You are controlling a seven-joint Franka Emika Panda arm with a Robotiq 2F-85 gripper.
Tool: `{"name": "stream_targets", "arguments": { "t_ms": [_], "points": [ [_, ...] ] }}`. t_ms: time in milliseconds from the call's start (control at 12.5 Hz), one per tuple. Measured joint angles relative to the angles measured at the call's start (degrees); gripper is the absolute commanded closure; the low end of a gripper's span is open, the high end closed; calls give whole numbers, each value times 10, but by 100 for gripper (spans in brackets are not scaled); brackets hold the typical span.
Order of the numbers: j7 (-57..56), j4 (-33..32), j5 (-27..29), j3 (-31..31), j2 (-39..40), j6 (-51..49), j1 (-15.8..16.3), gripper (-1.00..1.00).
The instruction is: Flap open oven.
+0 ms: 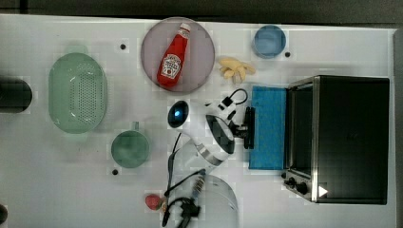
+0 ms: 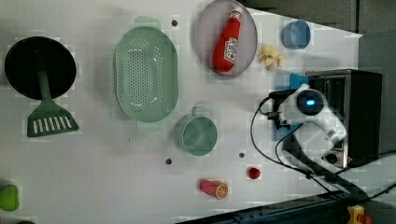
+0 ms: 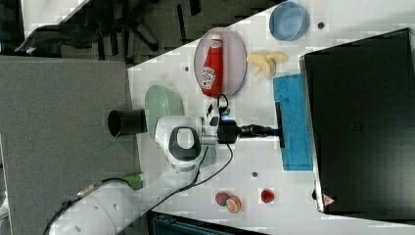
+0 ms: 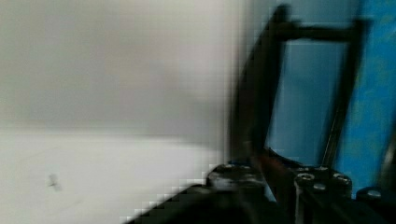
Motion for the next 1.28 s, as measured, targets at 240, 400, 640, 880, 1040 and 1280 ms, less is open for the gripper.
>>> {"name": "stream_targets", "arguments": {
  "t_ms": [240,400,640,880,1040,1280],
  "points": [
    [18,10,-6,1,12,-13,19,65],
    [24,19,-6,2,13,-8,19,65],
    [25,22,72,1,9,6,17,65],
    [25,24,211,4,-37,6,15,65],
    [25,22,291,5,-100,10,13,65],
    [25,44,395,-1,-194,-14,17,65]
  ]
}}
